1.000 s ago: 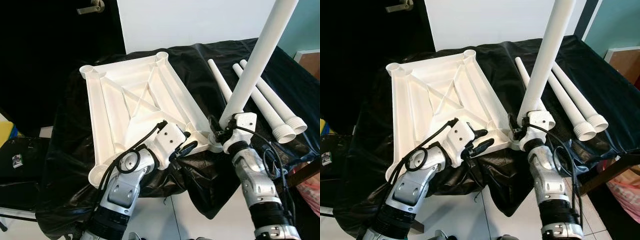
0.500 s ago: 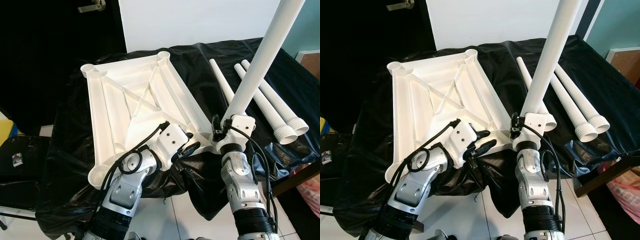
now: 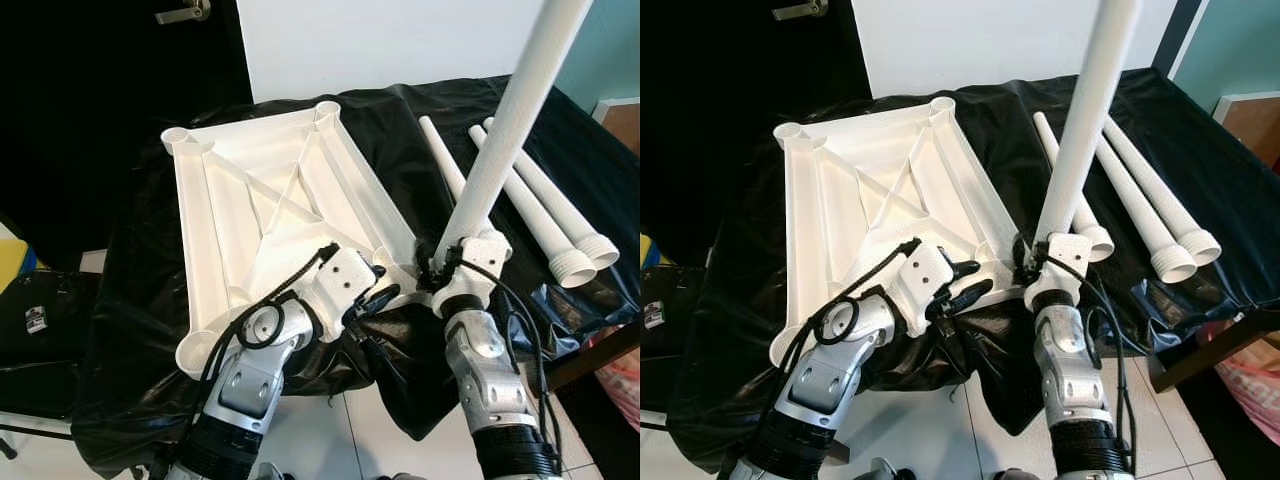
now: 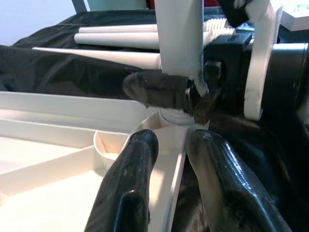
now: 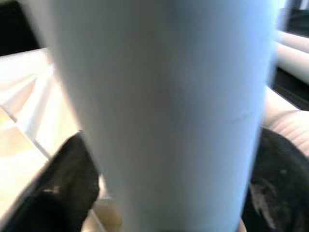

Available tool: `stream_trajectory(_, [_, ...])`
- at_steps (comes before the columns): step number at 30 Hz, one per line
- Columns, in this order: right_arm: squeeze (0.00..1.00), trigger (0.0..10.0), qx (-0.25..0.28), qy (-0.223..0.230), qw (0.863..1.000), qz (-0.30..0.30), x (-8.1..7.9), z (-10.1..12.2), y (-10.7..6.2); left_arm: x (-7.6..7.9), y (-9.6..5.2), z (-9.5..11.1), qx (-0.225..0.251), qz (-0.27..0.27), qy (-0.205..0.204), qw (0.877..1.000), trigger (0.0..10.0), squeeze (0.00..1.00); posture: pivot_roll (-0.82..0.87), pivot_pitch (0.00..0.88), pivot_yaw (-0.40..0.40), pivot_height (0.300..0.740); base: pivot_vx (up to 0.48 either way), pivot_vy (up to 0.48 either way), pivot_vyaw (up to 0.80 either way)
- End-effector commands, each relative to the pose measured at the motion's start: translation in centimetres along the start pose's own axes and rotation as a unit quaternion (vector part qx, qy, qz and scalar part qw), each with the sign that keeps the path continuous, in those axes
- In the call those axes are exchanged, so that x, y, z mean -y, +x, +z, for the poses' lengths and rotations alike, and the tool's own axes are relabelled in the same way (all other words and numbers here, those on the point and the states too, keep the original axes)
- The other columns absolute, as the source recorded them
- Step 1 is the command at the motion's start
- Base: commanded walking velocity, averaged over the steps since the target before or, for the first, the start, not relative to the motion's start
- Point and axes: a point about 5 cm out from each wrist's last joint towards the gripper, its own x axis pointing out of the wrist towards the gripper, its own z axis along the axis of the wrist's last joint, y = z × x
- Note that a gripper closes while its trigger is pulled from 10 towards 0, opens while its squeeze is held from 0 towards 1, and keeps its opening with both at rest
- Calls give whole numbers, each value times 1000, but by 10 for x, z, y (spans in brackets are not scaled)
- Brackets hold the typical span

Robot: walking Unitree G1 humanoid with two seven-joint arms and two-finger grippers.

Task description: Building children table

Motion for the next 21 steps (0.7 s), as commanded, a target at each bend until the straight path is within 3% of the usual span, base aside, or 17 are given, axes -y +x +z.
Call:
stream_trajectory(1, [1000, 10000, -4, 8, 1000, 14, 1, -1, -3, -6, -3, -1, -7, 54, 1, 999, 10000, 0, -59, 104, 31, 740, 0, 0, 0])
stream_trajectory(3, [1000, 10000, -2, 7, 999, 41, 3, 1, -3, -7, -3, -2, -9, 54, 2, 998, 10000, 0, -60, 105, 35, 740, 0, 0, 0])
stream_trajectory(4, [337, 10000, 1, -3, 997, 72, 8, 4, -1, -9, -3, -1, -9, 54, 4, 998, 10000, 0, -58, 106, 37, 740, 0, 0, 0])
stream_trajectory(5, [0, 10000, 1, -10, 996, 94, 12, 7, 0, -10, -3, -1, -9, 54, 5, 998, 10000, 0, -59, 108, 38, 740, 0, 0, 0])
stream_trajectory(12, [0, 10000, 0, -26, 990, 136, 18, 11, 4, -11, -3, 0, -9, 54, 7, 998, 10000, 0, -54, 109, 33, 740, 0, 0, 0])
stream_trajectory(14, [0, 10000, -5, -50, 980, 192, 21, 16, 14, -10, -4, -1, -12, 57, 7, 998, 10000, 0, -36, 104, 17, 740, 0, 0, 0])
stream_trajectory(21, [0, 10000, -15, -75, 968, 240, 21, 19, 28, -7, -5, -3, -16, 60, 2, 998, 10000, 0, -24, 92, 4, 740, 0, 0, 0])
